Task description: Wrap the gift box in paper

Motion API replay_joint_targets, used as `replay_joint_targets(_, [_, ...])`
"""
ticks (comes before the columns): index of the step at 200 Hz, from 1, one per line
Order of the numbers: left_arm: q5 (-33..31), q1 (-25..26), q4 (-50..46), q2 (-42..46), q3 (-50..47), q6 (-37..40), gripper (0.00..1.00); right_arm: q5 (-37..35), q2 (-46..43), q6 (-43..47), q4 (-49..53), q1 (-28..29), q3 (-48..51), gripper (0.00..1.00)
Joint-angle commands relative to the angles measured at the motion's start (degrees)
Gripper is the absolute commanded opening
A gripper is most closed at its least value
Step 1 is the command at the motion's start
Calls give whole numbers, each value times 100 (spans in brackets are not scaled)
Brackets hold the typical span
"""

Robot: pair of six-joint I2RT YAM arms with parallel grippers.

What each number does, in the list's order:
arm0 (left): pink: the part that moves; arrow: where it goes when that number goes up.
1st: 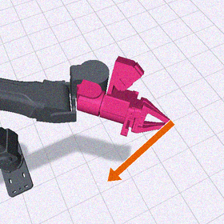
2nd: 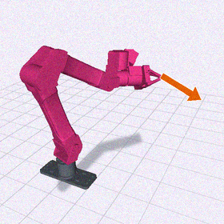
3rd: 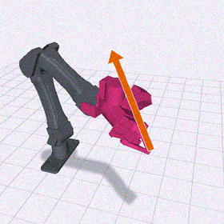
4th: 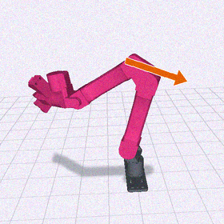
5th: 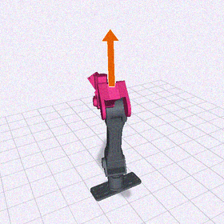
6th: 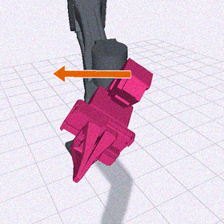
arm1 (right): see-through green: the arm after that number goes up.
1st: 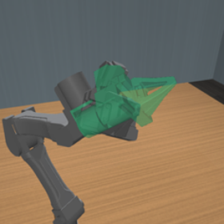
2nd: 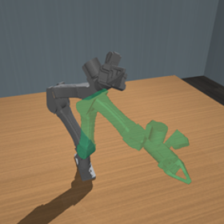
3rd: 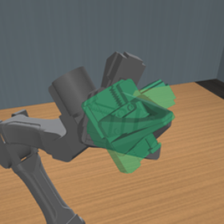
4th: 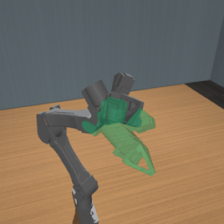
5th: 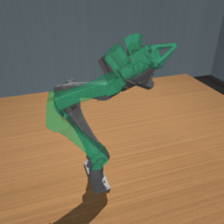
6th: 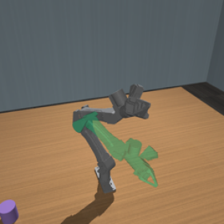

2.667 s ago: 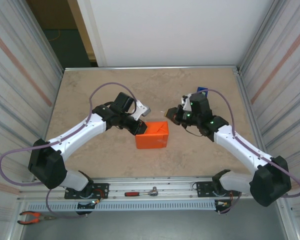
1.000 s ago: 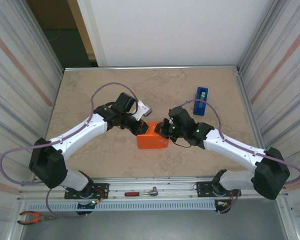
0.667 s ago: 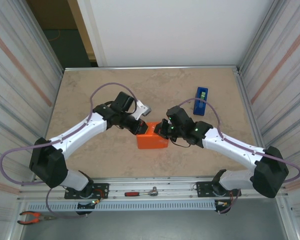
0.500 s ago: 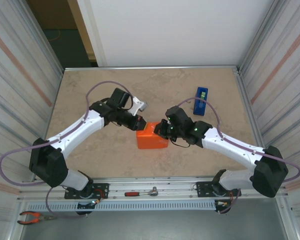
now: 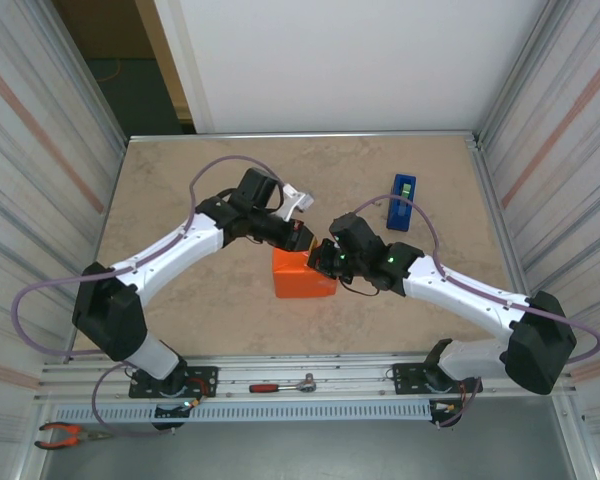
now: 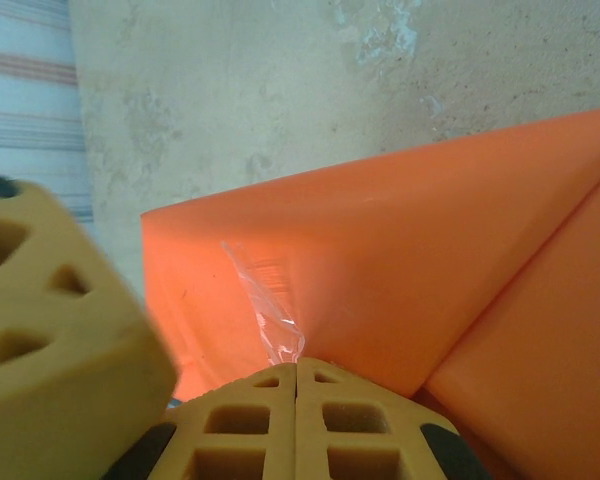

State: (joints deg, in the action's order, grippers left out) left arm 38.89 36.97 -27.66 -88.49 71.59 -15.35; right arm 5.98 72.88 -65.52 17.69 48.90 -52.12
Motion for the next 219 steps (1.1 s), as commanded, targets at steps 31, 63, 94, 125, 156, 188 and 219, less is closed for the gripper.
replay_joint_targets(31, [-241, 19, 390, -81, -621, -307, 0, -264, 216, 80, 885, 40, 299, 0])
replay_joint_targets(63, [-311, 12, 234, -68, -476, -197, 0, -259, 227, 68, 885, 40, 307, 0])
replay_joint_targets(94, [-473, 12, -112, -46, -133, 4, 0, -270, 213, 48, 868, 43, 316, 0])
replay_joint_targets(125, [-554, 21, -69, -37, -377, -33, 0, -282, 174, 32, 860, 47, 316, 0])
replay_joint_targets(156, [-695, 21, 14, -19, -590, 28, 0, -281, 191, 32, 855, 42, 303, 0])
replay_joint_targets(188, [-815, -14, -328, 30, -120, 284, 0, -285, 161, 25, 853, 43, 342, 0])
replay_joint_targets(219, [-845, -14, -486, 68, 398, 349, 0, -288, 134, 18, 826, 46, 371, 0])
